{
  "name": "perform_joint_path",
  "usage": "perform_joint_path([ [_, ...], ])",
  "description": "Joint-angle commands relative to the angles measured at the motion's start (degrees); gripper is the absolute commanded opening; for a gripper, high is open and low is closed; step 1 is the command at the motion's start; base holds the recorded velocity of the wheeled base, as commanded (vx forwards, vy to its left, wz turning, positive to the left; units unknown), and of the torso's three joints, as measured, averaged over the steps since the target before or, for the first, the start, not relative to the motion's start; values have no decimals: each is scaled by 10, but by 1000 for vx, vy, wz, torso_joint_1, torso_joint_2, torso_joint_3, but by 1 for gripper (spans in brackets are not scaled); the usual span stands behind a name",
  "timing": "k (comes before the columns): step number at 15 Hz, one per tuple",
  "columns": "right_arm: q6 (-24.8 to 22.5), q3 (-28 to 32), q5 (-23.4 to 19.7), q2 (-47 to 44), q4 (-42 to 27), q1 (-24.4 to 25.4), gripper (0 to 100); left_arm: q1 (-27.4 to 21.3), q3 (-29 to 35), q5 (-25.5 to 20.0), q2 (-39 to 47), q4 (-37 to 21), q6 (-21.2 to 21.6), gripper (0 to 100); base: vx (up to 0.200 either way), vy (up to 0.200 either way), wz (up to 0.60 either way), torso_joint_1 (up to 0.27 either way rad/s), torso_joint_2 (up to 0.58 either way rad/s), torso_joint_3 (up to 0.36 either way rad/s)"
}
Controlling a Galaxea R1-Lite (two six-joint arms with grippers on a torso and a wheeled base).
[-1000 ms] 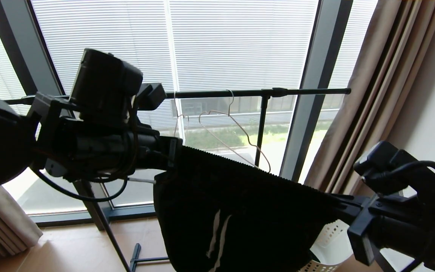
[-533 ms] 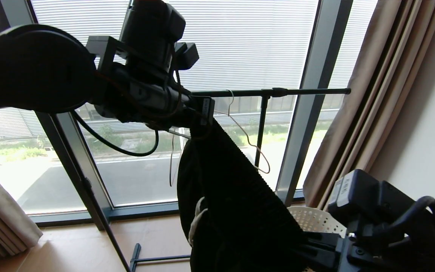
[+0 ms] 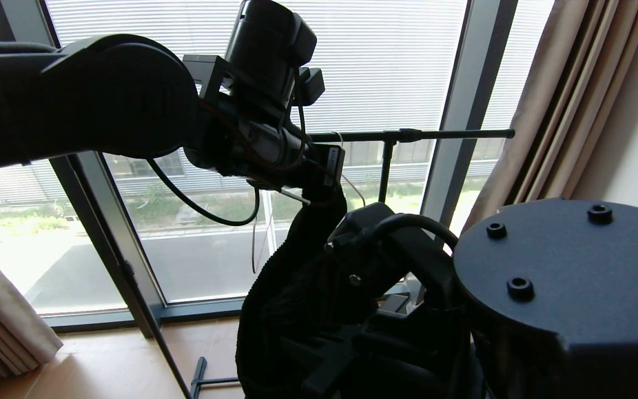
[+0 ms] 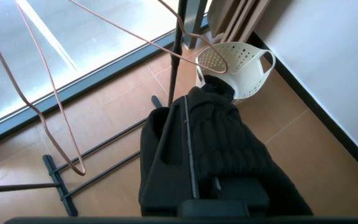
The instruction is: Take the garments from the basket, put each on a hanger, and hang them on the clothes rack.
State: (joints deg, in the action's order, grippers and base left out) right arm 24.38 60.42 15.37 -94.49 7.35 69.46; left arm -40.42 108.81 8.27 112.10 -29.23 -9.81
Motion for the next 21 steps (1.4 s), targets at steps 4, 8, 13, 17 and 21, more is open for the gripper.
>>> perform_joint_path([
  [4,-9,-80,4,72,4,-41,0,1,-21,1,-16,-3,0,0,0,0,0,0,0,0],
  [8,-80,-176,5,128,-52,-151,0,20,-85,1,-80,-2,13,0,0,0,0,0,0,0],
  [13,-92,-133,44,55,-32,-263,0,23,-212,1,-168,-2,60,0,0,0,0,0,0,0],
  [17,-94,-19,67,-23,-5,-296,0,8,-323,1,-239,-2,63,0,0,0,0,0,0,0],
  [21,-95,128,68,-94,-12,-289,0,-53,-428,0,-271,0,57,0,0,0,0,0,0,0],
])
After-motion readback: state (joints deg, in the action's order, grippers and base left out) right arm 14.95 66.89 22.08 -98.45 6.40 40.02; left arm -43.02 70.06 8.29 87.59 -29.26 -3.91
